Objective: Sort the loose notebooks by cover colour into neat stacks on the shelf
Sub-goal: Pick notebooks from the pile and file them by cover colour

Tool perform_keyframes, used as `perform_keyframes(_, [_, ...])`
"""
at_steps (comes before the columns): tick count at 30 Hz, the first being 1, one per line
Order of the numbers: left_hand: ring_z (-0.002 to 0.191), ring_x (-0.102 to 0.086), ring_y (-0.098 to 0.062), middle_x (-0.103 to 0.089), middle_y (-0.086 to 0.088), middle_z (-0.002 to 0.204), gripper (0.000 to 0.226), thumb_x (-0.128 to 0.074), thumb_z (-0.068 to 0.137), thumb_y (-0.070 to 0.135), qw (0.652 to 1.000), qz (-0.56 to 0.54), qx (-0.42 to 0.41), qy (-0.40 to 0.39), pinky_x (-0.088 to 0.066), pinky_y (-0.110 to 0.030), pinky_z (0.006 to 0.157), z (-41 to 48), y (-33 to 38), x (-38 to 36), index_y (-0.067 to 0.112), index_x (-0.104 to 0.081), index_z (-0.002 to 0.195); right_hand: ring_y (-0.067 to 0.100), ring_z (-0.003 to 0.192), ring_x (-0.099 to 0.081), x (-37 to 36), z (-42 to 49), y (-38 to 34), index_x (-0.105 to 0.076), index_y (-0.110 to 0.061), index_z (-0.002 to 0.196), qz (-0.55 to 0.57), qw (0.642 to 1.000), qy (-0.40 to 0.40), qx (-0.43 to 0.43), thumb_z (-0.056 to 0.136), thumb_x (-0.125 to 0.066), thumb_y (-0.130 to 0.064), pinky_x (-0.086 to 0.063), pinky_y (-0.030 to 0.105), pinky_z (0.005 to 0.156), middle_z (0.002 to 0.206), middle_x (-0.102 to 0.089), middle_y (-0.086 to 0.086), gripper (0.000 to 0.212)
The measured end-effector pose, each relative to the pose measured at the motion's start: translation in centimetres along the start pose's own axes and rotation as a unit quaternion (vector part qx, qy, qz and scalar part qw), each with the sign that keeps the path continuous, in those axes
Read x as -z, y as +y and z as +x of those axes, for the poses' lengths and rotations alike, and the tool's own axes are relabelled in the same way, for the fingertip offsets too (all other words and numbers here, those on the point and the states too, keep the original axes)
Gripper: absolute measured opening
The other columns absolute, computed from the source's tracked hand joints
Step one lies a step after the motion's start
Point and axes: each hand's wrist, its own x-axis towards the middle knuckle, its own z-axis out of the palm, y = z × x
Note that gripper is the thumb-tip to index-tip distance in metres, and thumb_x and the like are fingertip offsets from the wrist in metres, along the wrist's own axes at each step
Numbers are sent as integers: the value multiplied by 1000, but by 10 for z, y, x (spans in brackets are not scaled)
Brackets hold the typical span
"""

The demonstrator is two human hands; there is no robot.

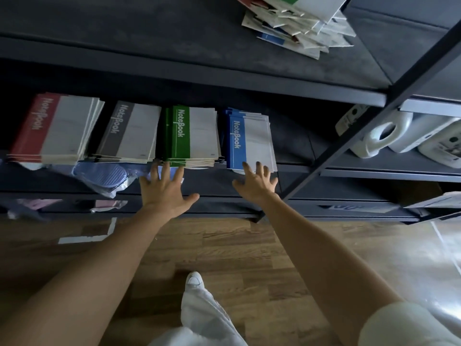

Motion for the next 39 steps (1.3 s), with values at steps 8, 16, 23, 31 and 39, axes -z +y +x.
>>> perform_keyframes(8, [141,-10,-36,-10,-10,155,82,-41,82,71,1000,-5,13,14,-27,-49,105,-88,-9,10,26,-17,147,33,145,2,-23,-89,-31,-9,-29,150,-58,997,-11,53,93,-41,-54,-6,61,110,157,-2,9,70])
perform_keyframes(16, [141,-11,-36,-9,-11,156,85,-37,83,73,1000,14,9,11,-26,-49,107,-138,0,18,24,-13,149,32,143,-4,-28,-141,-17,-14,-27,150,-59,997,-13,43,93,-39,-53,-8,61,110,155,-9,8,67])
perform_keyframes(23, [140,-17,-35,-10,-11,156,84,-38,83,72,1000,4,0,-17,-29,-48,105,-119,21,11,24,-15,148,32,142,-11,-23,-121,-4,-17,-26,149,-50,997,-41,40,94,-39,-51,-12,59,111,153,-18,9,65])
perform_keyframes(31, [140,-15,-35,-8,-10,156,83,-34,85,71,997,17,11,-68,-30,-49,105,-44,36,0,24,-12,149,33,139,-18,-15,-39,12,-22,-23,148,-47,995,-82,28,94,-43,-48,-15,58,109,151,-24,10,63])
perform_keyframes(39, [141,-11,-36,-7,-10,156,80,-34,86,69,994,9,20,-105,-27,-48,106,15,42,-7,24,-14,149,33,136,-26,-9,28,12,-28,-20,145,-51,993,-108,27,95,-42,-47,-21,56,108,147,-32,10,59])
